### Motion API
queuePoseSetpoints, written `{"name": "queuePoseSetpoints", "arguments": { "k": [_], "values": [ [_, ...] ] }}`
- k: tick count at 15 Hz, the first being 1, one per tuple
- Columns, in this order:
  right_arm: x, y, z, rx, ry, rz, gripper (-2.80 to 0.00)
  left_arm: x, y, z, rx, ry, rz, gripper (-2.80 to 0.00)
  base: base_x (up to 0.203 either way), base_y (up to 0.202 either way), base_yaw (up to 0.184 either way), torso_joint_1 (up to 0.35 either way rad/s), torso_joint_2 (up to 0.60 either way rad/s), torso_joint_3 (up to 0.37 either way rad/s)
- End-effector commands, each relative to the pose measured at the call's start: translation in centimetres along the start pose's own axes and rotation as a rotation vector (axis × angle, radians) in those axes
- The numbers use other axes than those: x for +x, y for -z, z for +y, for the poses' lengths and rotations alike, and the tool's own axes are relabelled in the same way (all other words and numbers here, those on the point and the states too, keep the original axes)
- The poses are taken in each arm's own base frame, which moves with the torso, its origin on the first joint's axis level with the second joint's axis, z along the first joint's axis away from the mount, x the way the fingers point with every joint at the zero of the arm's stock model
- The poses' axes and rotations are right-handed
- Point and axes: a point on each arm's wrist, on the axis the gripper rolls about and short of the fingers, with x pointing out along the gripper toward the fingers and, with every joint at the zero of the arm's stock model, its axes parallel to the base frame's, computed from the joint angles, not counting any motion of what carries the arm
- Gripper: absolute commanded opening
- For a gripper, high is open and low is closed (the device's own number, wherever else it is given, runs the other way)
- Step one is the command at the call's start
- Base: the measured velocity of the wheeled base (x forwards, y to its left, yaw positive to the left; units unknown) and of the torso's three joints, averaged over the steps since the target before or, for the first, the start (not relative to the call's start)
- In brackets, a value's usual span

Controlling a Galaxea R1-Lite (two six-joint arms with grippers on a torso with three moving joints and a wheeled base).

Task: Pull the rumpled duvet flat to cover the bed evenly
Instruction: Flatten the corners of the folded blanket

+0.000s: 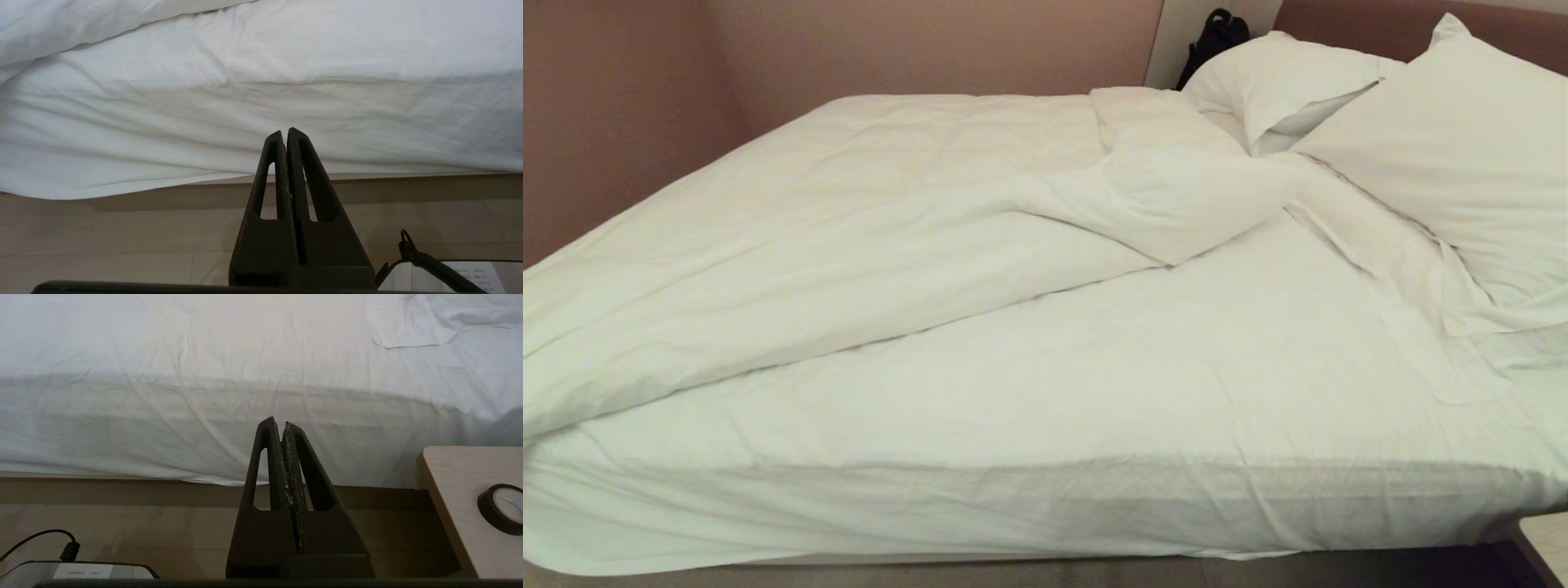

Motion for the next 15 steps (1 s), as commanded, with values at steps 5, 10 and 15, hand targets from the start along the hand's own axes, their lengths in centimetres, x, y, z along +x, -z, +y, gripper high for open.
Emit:
{"name": "queuePoseSetpoints", "arguments": {
  "k": [5, 10, 15],
  "values": [
    [0.0, 0.0, 0.0, 0.000, -0.001, 0.001, -2.80, -1.0, -2.5, 0.0, 0.041, 0.003, -0.069, -2.80, 0.000, 0.000, 0.000, 0.000, 0.00, 0.000],
    [0.0, 0.0, 0.0, 0.000, -0.001, 0.001, -2.80, -1.1, -7.0, 0.2, 0.037, -0.005, -0.060, -2.80, 0.000, 0.000, 0.000, 0.000, 0.00, 0.000],
    [0.0, 0.0, 0.0, 0.000, -0.001, 0.001, -2.80, 1.1, -11.2, 0.4, -0.033, -0.006, 0.022, -2.80, 0.000, 0.000, 0.000, 0.000, 0.00, 0.000]
  ]
}}
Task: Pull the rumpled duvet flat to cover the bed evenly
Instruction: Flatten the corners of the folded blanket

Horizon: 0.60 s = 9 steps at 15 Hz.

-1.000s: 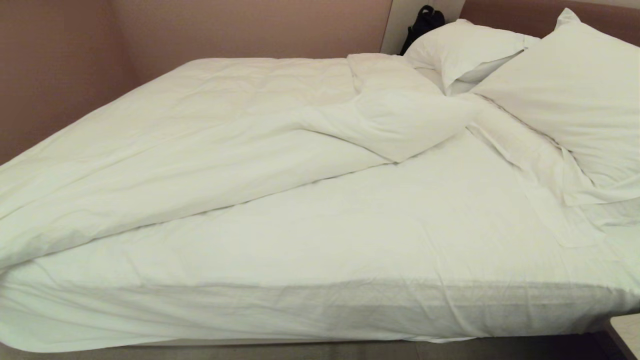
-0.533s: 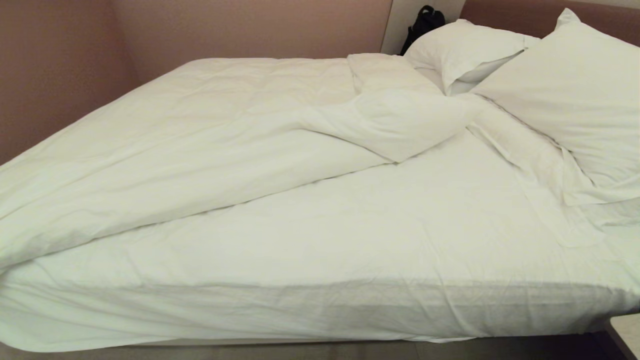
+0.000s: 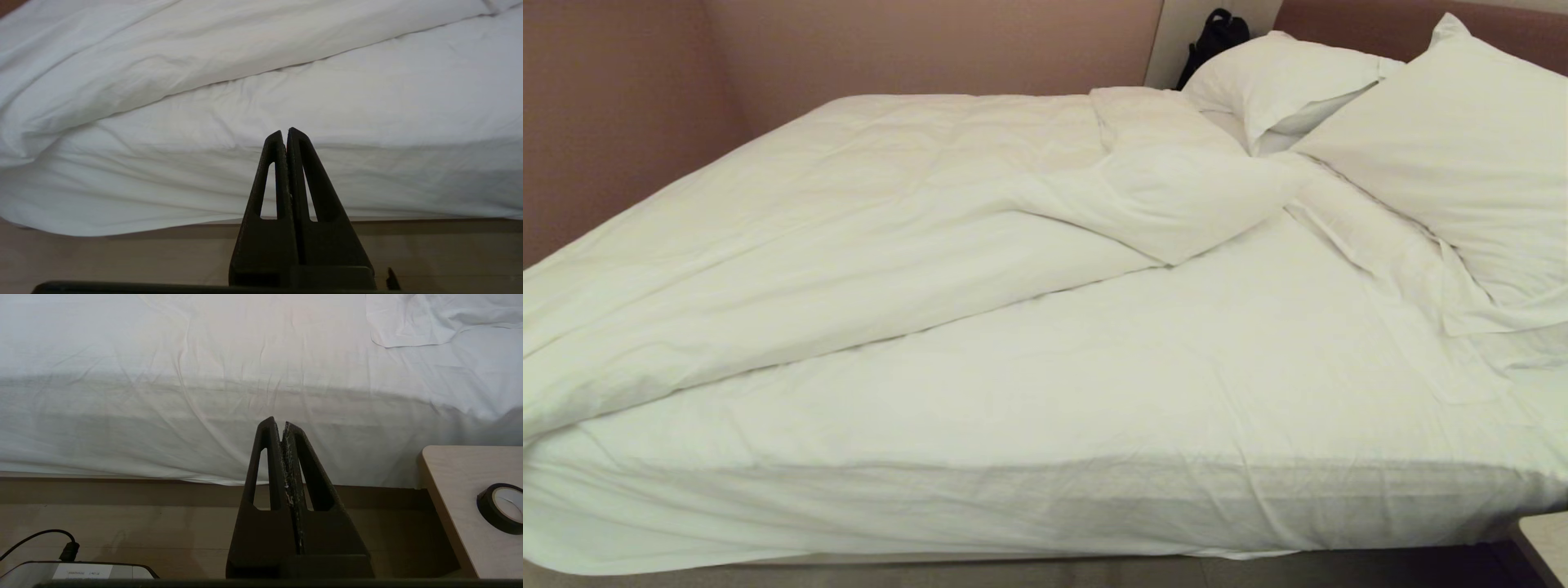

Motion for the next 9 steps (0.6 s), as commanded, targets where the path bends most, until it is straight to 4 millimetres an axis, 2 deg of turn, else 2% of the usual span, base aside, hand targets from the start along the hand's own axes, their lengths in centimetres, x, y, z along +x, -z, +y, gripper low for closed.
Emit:
{"name": "queuePoseSetpoints", "arguments": {
  "k": [1, 3, 5, 9],
  "values": [
    [0.0, 0.0, 0.0, 0.000, -0.001, 0.001, -2.80, 2.1, -1.7, 0.1, -0.033, -0.008, 0.085, -2.80, 0.000, 0.000, 0.000, 0.000, 0.00, 0.000],
    [0.0, 0.0, 0.0, 0.000, -0.001, 0.001, -2.80, 4.7, -3.1, 0.2, -0.081, -0.038, 0.171, -2.80, 0.000, 0.000, 0.000, 0.000, 0.00, 0.000],
    [0.0, 0.0, 0.0, 0.000, -0.001, 0.001, -2.80, 8.6, -4.5, 0.3, -0.117, -0.091, 0.266, -2.80, 0.000, 0.000, 0.000, 0.000, 0.00, 0.000],
    [0.0, 0.0, 0.0, 0.000, -0.001, 0.001, -2.80, 15.4, -6.8, 0.6, -0.139, -0.176, 0.311, -2.80, 0.000, 0.000, 0.000, 0.000, 0.00, 0.000]
  ]
}}
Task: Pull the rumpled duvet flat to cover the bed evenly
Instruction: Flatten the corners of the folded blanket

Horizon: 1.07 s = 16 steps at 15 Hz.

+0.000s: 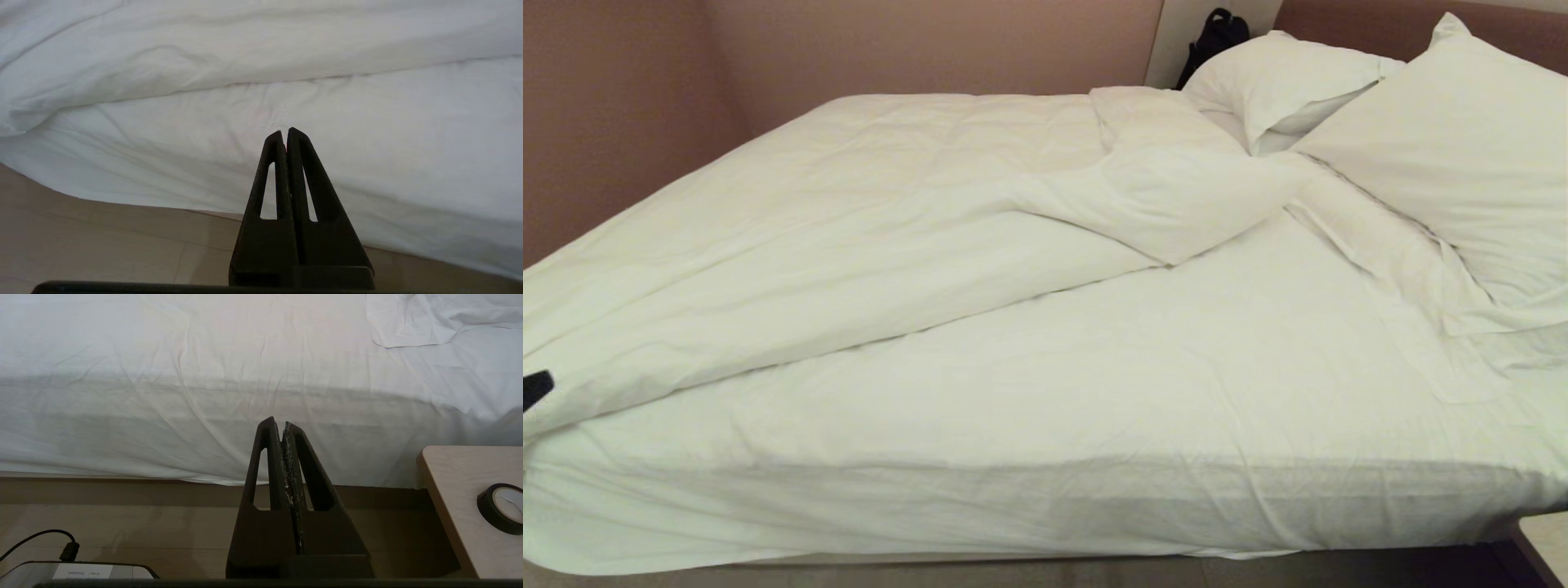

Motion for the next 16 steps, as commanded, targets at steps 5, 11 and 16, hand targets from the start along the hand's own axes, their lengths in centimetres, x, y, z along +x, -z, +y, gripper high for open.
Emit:
{"name": "queuePoseSetpoints", "arguments": {
  "k": [5, 11, 16],
  "values": [
    [0.0, 0.0, 0.0, 0.000, -0.001, 0.001, -2.80, 11.4, -1.8, -0.8, 0.006, -0.155, 0.103, -2.80, 0.000, 0.000, 0.000, 0.000, 0.00, 0.000],
    [0.0, 0.0, 0.0, 0.000, -0.001, 0.001, -2.80, 16.8, -4.2, -1.2, -0.003, -0.224, 0.032, -2.80, 0.000, 0.000, 0.000, 0.000, 0.00, 0.000],
    [0.0, 0.0, 0.0, 0.000, -0.001, 0.001, -2.80, 21.0, -3.6, -0.9, -0.006, -0.235, 0.078, -2.80, 0.000, 0.000, 0.000, 0.000, 0.00, 0.000]
  ]
}}
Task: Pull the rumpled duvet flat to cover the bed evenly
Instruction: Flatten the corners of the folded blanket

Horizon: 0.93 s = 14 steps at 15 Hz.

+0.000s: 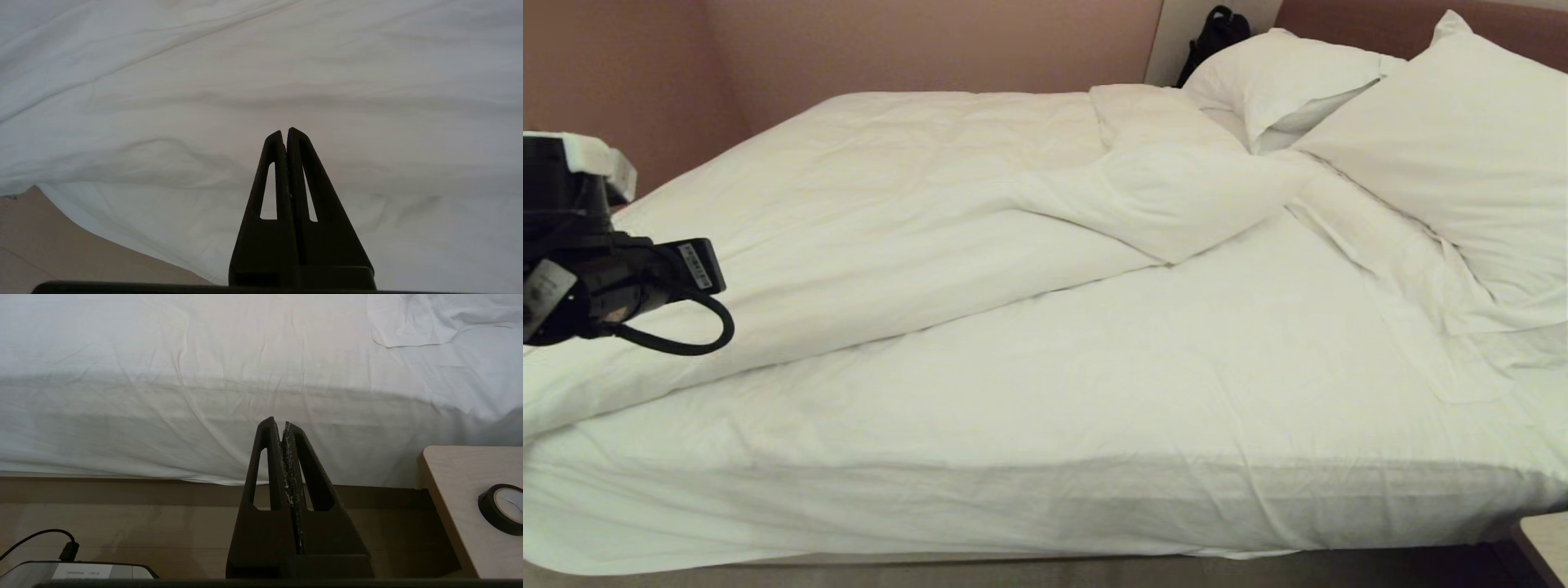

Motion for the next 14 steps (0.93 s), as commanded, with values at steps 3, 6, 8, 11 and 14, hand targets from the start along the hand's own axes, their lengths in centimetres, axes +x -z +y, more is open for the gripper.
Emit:
{"name": "queuePoseSetpoints", "arguments": {
  "k": [3, 6, 8, 11, 14],
  "values": [
    [0.0, 0.0, 0.0, 0.000, -0.001, 0.001, -2.80, 4.3, 0.7, -0.9, -0.007, -0.006, -0.014, -2.80, 0.000, 0.000, 0.000, 0.000, 0.00, 0.000],
    [0.0, 0.0, 0.0, 0.000, -0.001, 0.001, -2.80, 5.1, 0.5, -0.8, -0.051, -0.009, -0.038, -2.80, 0.000, 0.000, 0.000, 0.000, 0.00, 0.000],
    [0.0, 0.0, 0.0, 0.000, -0.001, 0.001, -2.80, 4.9, 0.1, -0.8, -0.120, -0.007, -0.045, -2.80, 0.000, 0.000, 0.000, 0.000, 0.00, 0.000],
    [0.0, 0.0, 0.0, 0.000, -0.001, 0.001, -2.80, 5.2, 0.6, -0.8, -0.143, -0.008, -0.027, -2.80, 0.000, 0.000, 0.000, 0.000, 0.00, 0.000],
    [0.0, 0.0, 0.0, 0.000, -0.001, 0.001, -2.80, 5.1, 0.4, -1.2, -0.138, 0.003, -0.031, -2.80, 0.000, 0.000, 0.000, 0.000, 0.00, 0.000]
  ]
}}
